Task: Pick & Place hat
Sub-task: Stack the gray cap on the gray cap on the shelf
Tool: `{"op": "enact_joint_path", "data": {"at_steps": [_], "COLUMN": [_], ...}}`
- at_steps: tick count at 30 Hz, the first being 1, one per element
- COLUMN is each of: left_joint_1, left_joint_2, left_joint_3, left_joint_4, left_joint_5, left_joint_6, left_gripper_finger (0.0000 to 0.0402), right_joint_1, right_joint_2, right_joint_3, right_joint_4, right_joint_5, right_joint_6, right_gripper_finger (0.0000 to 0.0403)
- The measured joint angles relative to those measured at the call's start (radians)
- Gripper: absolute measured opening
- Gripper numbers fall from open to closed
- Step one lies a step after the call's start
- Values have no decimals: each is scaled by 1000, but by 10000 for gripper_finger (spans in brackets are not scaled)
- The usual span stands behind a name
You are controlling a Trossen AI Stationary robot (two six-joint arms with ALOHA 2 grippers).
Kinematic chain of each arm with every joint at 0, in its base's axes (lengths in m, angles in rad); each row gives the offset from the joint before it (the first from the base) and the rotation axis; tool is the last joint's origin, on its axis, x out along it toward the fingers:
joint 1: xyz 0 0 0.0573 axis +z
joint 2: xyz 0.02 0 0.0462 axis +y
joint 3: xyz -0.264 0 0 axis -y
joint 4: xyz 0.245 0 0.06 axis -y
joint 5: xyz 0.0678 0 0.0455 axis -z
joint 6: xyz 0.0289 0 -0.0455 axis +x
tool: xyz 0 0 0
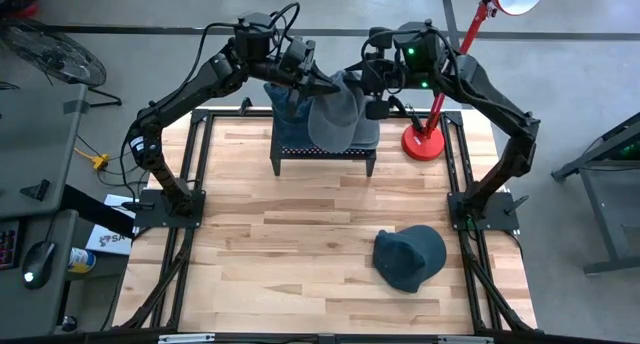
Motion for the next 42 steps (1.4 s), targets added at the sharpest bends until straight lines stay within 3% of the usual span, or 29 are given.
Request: {"op": "enact_joint_path", "data": {"at_steps": [8, 28, 31, 35, 42], "left_joint_1": [0, 0, -1, -1, -10], "left_joint_2": [0, 0, 0, 0, 0], "left_joint_3": [0, 0, 0, 0, 0], "left_joint_4": [-8, -5, -4, 3, 49], "left_joint_5": [-1, -32, -74, -92, -141], "left_joint_6": [0, 0, 0, 5, 8], "left_gripper_finger": [0, 0, 3, 33, 151], "right_joint_1": [-4, -5, -9, -11, -10], "right_joint_2": [0, -21, -27, -32, -36], "right_joint_3": [0, 1, 1, 1, 1], "right_joint_4": [3, -5, -18, -35, -56], "right_joint_5": [0, 0, 0, 0, 0], "right_joint_6": [-42, 26, 40, 51, 81], "right_gripper_finger": [9, 1, 1, 0, 0]}}
